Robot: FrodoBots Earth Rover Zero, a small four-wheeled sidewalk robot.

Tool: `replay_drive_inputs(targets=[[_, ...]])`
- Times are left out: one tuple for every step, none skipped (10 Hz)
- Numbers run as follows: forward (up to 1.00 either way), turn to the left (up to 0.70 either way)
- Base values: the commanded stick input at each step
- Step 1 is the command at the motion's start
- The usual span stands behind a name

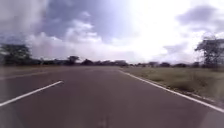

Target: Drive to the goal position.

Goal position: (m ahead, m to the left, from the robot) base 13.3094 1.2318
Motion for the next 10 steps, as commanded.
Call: replay_drive_inputs(targets=[[1.0, 0.0], [1.0, 0.0], [1.0, 0.0], [1.0, 0.0], [1.0, 0.0], [1.0, 0.0], [1.0, 0.0], [1.0, 0.0], [1.0, 0.0], [1.0, 0.0]])
